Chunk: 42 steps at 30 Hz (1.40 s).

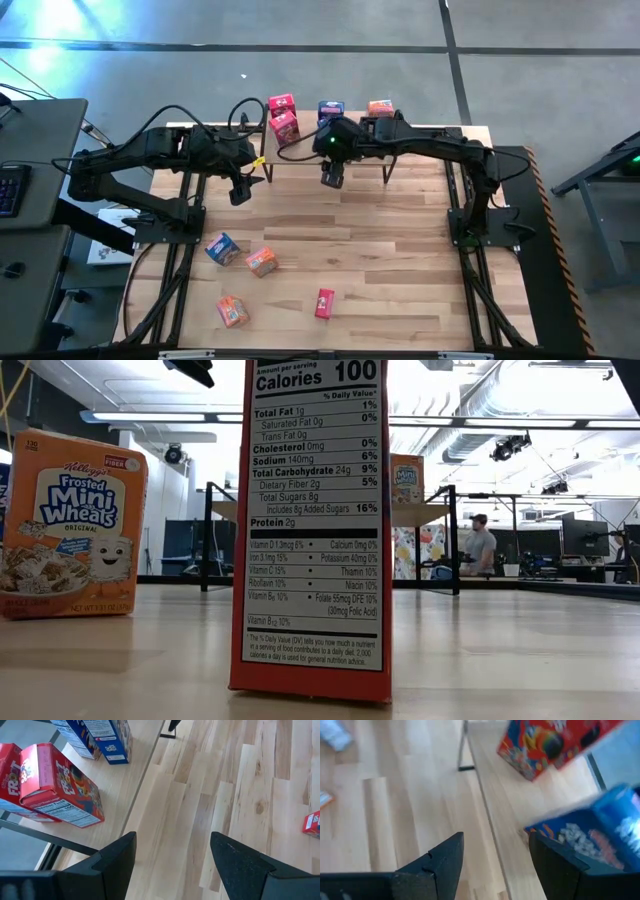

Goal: Stack cereal on shelf
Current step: Put the right blue cereal box on the shelf aligned with the other blue cereal box

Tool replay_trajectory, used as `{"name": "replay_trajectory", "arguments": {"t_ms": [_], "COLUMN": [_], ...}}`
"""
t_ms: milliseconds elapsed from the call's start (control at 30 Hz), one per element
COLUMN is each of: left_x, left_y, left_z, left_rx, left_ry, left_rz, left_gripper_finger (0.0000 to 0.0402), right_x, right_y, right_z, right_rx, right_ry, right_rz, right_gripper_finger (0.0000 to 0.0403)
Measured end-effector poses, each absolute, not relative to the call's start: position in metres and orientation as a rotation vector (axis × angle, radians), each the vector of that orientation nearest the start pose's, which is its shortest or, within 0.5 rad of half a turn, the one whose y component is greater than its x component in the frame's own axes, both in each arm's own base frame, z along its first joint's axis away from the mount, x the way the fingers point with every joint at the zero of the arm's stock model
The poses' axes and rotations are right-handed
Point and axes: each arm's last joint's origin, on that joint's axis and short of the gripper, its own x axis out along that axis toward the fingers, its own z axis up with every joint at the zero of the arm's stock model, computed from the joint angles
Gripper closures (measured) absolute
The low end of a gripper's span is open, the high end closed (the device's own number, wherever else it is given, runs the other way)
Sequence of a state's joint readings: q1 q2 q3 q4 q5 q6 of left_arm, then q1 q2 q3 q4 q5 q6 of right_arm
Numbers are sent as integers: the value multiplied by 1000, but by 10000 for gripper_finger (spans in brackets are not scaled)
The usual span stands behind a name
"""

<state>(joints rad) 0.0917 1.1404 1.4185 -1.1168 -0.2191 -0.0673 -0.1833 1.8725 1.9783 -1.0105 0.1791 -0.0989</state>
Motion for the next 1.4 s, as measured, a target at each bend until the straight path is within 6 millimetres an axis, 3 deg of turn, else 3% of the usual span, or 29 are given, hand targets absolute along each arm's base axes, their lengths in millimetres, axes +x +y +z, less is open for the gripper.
{"name": "replay_trajectory", "arguments": {"t_ms": [367, 667, 867, 1400], "left_x": [192, 193, 193, 193], "left_y": [24, 24, 24, 24], "left_z": [397, 398, 398, 398], "left_rx": [-17, -18, -20, -41], "left_ry": [829, 812, 808, 810], "left_rz": [324, 324, 325, 335], "left_gripper_finger": [155, 155, 155, 155], "right_x": [385, 385, 384, 411], "right_y": [-68, -67, -68, -82], "right_z": [384, 405, 406, 342], "right_rx": [-316, -374, -391, -348], "right_ry": [920, 840, 830, 1082], "right_rz": [-202, -196, -117, -161], "right_gripper_finger": [185, 185, 185, 185]}}
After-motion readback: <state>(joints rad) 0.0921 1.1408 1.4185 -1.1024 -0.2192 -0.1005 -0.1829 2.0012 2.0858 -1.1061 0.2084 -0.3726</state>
